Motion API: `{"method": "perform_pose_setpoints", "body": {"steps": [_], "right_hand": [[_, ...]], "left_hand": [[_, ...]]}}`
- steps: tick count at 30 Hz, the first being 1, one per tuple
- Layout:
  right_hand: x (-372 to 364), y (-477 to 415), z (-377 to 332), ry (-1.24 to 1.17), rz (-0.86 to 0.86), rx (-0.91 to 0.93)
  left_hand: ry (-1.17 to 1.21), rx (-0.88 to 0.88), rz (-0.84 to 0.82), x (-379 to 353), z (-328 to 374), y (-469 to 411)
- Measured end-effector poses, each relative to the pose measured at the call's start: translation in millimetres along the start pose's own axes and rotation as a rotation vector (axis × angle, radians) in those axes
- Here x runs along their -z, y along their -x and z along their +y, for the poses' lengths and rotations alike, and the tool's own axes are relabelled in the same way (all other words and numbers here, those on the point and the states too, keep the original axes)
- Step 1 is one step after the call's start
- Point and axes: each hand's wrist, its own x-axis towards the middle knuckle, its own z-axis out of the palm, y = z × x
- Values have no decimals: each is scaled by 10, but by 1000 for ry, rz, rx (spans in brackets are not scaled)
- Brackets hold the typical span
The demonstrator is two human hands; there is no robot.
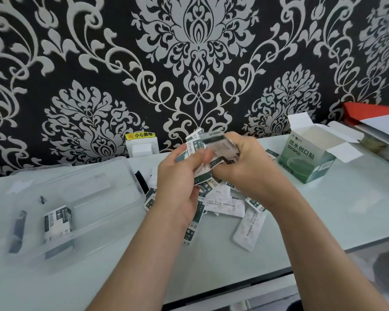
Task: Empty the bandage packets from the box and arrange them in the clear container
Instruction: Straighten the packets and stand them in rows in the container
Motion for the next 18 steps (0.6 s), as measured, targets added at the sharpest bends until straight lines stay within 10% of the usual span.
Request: {"method": "perform_pose_setpoints", "body": {"steps": [6, 18], "right_hand": [[8, -83, 55, -816, 209, -399], [-275, -69, -8, -936, 7, -587]], "left_hand": [[1, -89, 54, -35, 72, 43], [-942, -616, -115, -24, -44, 58]]}}
